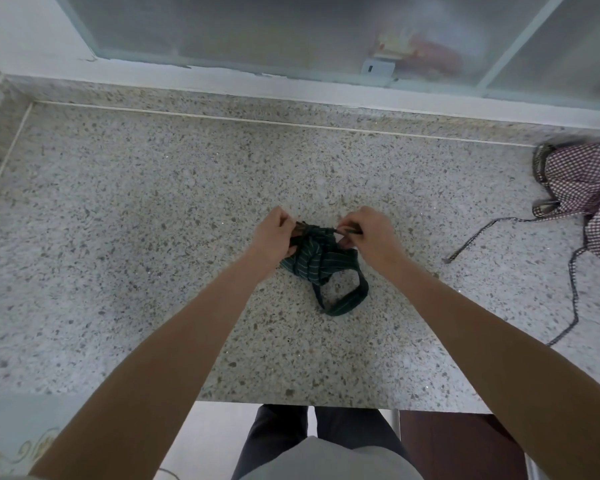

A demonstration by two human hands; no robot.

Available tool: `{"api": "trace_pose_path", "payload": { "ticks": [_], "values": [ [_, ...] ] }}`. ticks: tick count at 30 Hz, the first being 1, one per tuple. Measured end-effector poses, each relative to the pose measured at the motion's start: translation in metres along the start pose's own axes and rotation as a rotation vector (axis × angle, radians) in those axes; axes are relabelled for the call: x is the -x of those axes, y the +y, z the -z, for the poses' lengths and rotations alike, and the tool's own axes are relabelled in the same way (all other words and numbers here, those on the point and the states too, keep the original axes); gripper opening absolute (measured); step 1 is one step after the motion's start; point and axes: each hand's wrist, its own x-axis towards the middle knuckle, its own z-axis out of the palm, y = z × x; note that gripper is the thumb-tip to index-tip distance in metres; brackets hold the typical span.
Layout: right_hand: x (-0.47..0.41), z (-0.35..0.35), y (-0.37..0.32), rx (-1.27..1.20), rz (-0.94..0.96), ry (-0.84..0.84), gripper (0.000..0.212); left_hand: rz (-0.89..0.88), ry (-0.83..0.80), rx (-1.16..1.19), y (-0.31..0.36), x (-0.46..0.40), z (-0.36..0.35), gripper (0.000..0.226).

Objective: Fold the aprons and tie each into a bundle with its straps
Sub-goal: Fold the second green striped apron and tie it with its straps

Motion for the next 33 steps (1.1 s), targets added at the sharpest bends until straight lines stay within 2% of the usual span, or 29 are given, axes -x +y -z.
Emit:
{"api": "trace_pose_path", "payload": {
  "ticks": [3, 5, 8, 11, 14, 16, 19, 22, 25, 27, 29, 31, 33],
  "values": [
    [0.002, 0.000, 0.006, 0.149, -0.047, -0.045, 0.011, 0.054, 0.029, 0.072, 0.000, 0.003, -0.001, 0.024],
    [0.004, 0.001, 0.006, 0.119, -0.120, -0.099, 0.014, 0.036, 0.027, 0.035, 0.000, 0.007, 0.000, 0.023],
    [0.008, 0.008, -0.001, -0.254, -0.275, -0.083, 0.020, -0.069, -0.039, -0.081, 0.002, 0.014, 0.004, 0.019],
    [0.009, 0.013, -0.014, -0.597, -0.308, -0.045, 0.017, -0.228, -0.140, -0.345, 0.005, 0.020, 0.005, 0.011],
    [0.009, 0.004, -0.022, -0.713, -0.294, -0.091, 0.016, -0.293, -0.184, -0.472, 0.003, 0.024, -0.001, 0.006],
    [0.009, 0.000, -0.022, -0.703, -0.247, -0.159, 0.005, -0.276, -0.181, -0.449, 0.000, 0.025, -0.004, 0.005],
    [0.011, 0.000, -0.017, -0.512, -0.160, -0.230, 0.014, -0.216, -0.161, -0.355, -0.002, 0.024, -0.007, 0.005],
    [0.011, 0.000, -0.018, -0.145, -0.034, -0.203, 0.025, -0.228, -0.142, -0.303, 0.000, 0.024, -0.011, 0.007],
    [0.011, -0.005, -0.021, 0.055, 0.025, -0.108, 0.016, -0.280, -0.135, -0.289, 0.000, 0.023, -0.014, 0.014],
    [0.011, -0.009, -0.021, 0.081, 0.042, -0.052, 0.012, -0.346, -0.115, -0.363, -0.004, 0.022, -0.013, 0.014],
    [0.011, -0.011, -0.019, 0.040, -0.002, -0.027, 0.011, -0.440, -0.084, -0.470, -0.007, 0.023, -0.014, 0.023],
    [0.011, -0.012, -0.017, -0.068, -0.068, -0.019, 0.013, -0.507, -0.087, -0.532, -0.009, 0.024, -0.012, 0.035],
    [0.011, -0.013, -0.014, -0.234, -0.137, -0.042, 0.017, -0.580, -0.122, -0.661, -0.010, 0.021, -0.011, 0.036]
  ]
}}
